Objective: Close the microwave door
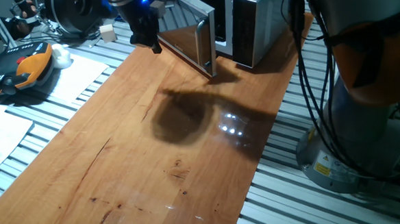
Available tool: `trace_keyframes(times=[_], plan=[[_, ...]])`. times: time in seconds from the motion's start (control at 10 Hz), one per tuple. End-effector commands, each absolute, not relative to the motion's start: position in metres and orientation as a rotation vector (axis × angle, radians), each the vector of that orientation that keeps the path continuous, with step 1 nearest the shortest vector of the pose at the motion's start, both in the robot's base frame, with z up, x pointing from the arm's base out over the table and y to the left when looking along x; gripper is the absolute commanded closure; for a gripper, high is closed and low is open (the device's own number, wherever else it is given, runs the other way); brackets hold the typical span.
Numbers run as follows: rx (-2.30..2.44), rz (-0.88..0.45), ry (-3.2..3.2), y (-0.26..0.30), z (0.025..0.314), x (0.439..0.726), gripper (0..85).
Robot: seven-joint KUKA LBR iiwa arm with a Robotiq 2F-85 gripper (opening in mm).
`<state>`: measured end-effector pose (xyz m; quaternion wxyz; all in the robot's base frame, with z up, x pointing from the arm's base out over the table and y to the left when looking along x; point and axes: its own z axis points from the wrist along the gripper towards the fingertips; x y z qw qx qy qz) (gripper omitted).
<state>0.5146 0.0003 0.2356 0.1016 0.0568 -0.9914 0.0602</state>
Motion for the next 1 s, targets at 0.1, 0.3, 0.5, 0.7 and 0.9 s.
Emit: trace_keyframes(times=[0.1, 0.3, 0.5, 0.7, 0.9], plan=[[0.178, 0.178, -2.922, 0.0003, 0.2357, 0.5146, 85.0], [0.169, 0.181, -2.923, 0.0003, 0.2357, 0.5146, 85.0], [0.127, 0.136, -3.058, 0.0003, 0.2357, 0.5146, 85.0], [0.006, 0.096, -3.048, 0.0003, 0.2357, 0.5146, 85.0], [-0.029, 0.222, -3.106, 0.0003, 0.2357, 0.5146, 85.0]])
